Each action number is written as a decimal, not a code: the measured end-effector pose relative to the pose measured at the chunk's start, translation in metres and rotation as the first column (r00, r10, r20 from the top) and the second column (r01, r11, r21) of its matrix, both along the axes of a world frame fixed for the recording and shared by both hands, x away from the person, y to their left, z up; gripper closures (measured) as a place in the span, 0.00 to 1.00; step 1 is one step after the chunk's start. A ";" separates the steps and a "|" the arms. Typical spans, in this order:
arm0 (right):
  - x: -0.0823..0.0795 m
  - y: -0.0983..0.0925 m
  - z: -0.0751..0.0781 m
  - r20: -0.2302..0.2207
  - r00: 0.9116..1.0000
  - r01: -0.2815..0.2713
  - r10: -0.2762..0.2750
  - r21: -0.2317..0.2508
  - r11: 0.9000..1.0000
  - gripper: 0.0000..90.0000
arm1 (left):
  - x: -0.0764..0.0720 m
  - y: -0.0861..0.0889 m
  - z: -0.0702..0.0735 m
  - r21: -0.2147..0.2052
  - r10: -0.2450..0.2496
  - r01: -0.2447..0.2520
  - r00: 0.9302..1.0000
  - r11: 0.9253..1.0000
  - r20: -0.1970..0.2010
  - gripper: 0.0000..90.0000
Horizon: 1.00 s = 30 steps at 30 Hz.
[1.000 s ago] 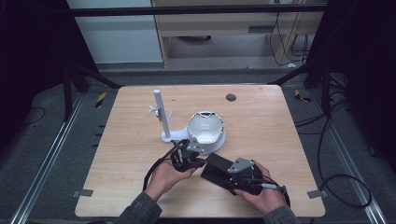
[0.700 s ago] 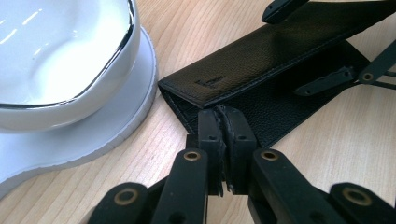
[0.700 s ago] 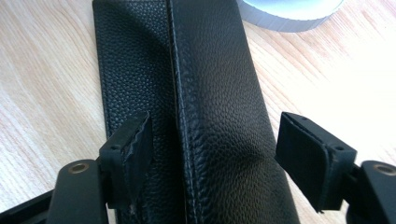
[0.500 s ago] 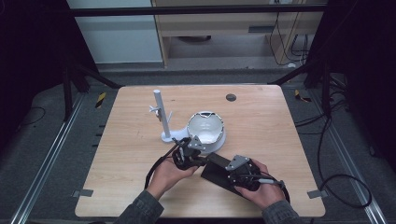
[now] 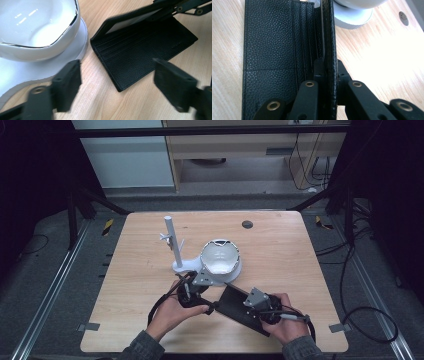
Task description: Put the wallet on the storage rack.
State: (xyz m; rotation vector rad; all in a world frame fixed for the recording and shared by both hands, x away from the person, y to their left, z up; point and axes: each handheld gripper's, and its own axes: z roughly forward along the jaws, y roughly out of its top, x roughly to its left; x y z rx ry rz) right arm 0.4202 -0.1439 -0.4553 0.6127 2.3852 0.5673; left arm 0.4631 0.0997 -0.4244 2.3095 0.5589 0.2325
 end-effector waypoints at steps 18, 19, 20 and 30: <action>-0.021 -0.040 0.033 0.155 0.988 -0.058 0.004 0.345 0.937 0.93 | -0.008 0.010 0.029 -0.048 -0.008 0.010 0.999 0.999 0.049 0.10; -0.021 -0.040 0.034 0.159 0.987 -0.065 0.007 0.360 0.931 0.93 | -0.008 0.009 0.030 -0.055 -0.008 0.010 0.999 0.998 0.050 0.10; -0.020 -0.040 0.036 0.162 0.987 -0.068 0.008 0.371 0.926 0.93 | -0.006 0.010 0.032 -0.055 -0.013 0.016 0.999 0.998 0.048 0.10; -0.016 -0.032 0.051 0.197 0.979 -0.130 0.047 0.435 0.891 0.93 | 0.001 0.014 0.044 -0.085 -0.028 0.033 0.998 0.996 0.051 0.10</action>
